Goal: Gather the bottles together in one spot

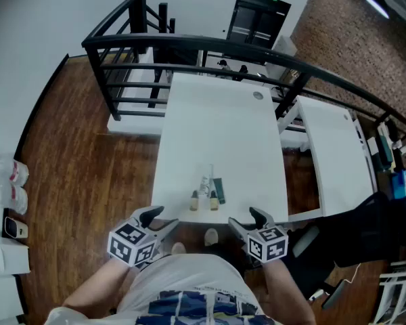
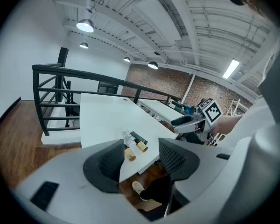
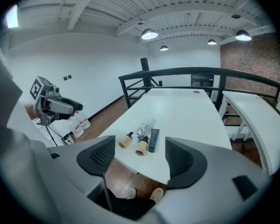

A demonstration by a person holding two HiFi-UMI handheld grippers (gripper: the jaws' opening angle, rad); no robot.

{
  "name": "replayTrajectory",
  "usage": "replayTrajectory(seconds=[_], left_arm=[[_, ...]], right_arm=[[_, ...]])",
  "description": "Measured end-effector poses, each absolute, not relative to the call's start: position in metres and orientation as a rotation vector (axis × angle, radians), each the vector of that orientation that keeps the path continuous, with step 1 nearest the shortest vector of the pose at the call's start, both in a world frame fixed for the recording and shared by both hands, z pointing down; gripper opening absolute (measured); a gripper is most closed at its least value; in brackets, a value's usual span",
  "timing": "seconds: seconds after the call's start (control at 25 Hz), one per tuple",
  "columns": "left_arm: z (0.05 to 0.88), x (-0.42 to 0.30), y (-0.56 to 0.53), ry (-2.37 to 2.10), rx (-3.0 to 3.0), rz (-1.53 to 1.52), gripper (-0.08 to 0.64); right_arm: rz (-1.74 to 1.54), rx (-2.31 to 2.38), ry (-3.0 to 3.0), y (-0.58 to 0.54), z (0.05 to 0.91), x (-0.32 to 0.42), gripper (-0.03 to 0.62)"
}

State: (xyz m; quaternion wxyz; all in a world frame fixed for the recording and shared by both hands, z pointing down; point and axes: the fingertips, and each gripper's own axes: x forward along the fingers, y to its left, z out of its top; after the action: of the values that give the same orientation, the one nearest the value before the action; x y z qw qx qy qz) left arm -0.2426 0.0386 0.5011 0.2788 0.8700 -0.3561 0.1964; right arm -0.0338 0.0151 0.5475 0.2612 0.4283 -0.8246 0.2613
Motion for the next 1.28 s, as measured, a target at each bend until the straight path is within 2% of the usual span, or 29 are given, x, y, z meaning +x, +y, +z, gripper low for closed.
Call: replayTrajectory(seconds=[0.16, 0.28, 0.52, 0.68, 0.88, 1.12, 1.2, 1.28], left_arm=[[0.501, -0.226, 0.017, -0.969, 2.336, 0.514, 0.210], [0.504, -0.219, 0.006, -0.980, 2.325, 0.538, 0.210], [0.502, -0.206, -0.015, -1.008, 2.305, 0.587, 0.210], [0.502, -0.196, -0.025, -1.009, 2.299, 0.619, 0.210], [0.505, -0.181, -0.033, -1.005, 2.288, 0.634, 0.210], [0.509, -0.169, -0.042, -1.004, 2.283, 0.662, 0.210], [0.512, -0.164, -0.044, -0.999, 2.282, 0.674, 0.210], [0.515, -0.159, -0.045, -0.991, 2.280, 0.681, 0.210]], right_arm=[[0.682, 1.104, -2.168, -0.025, 0.594, -0.033, 0.318], [0.644, 1.063, -2.119, -0.048, 0.632, -0.036, 0.251], [0.635, 0.976, -2.046, -0.072, 0.687, -0.043, 0.247], [0.598, 0.926, -2.017, -0.077, 0.702, -0.039, 0.206], [0.565, 0.905, -1.995, -0.082, 0.709, -0.024, 0.206], [0.378, 0.769, -2.036, -0.087, 0.713, -0.042, 0.200], [0.376, 0.765, -2.028, -0.088, 0.716, -0.042, 0.139], [0.385, 0.780, -2.029, -0.090, 0.717, -0.040, 0.132]])
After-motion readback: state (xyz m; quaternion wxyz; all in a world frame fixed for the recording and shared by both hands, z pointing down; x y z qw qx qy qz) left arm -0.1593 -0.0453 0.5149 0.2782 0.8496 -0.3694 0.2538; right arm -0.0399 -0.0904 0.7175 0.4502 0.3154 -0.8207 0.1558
